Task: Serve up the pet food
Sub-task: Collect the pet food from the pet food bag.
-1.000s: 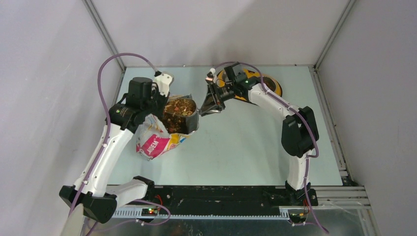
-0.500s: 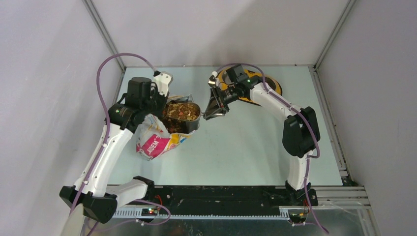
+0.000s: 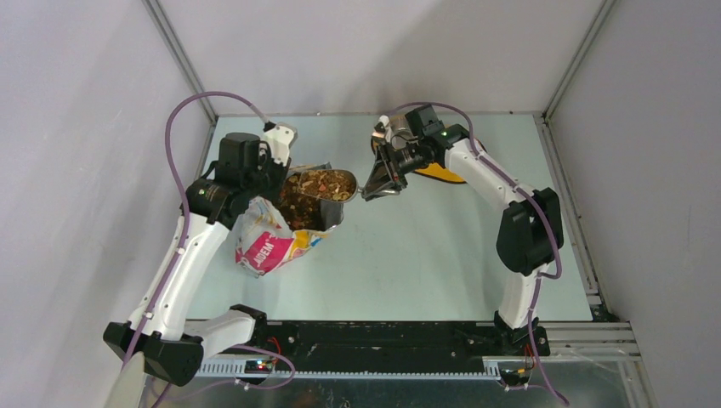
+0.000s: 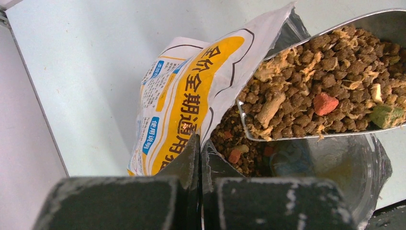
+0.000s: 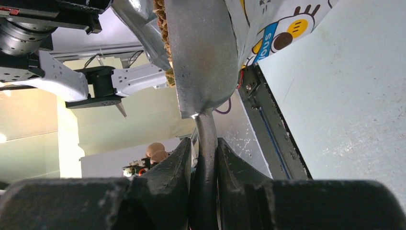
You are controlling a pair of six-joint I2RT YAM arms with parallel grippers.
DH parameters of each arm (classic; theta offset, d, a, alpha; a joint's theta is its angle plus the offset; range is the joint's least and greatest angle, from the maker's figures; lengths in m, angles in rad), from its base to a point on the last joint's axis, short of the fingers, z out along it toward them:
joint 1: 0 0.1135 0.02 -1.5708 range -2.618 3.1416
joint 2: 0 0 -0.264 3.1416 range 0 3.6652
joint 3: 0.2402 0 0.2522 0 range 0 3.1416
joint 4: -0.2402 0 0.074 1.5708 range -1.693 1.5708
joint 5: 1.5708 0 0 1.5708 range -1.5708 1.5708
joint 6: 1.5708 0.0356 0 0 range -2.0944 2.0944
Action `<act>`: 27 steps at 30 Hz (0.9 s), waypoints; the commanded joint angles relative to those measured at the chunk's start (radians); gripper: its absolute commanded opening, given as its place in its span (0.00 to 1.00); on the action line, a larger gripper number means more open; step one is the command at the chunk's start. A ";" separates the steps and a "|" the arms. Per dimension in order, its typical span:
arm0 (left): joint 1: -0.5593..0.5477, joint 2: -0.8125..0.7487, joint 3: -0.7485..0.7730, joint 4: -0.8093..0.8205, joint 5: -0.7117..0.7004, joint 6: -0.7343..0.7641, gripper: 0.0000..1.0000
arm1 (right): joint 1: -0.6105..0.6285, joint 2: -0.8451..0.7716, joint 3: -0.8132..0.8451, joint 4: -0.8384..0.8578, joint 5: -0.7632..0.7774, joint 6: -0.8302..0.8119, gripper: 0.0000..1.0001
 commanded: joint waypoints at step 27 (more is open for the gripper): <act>0.055 0.023 0.061 0.029 -0.022 -0.045 0.00 | -0.190 -0.108 0.090 -0.065 -0.071 -0.048 0.00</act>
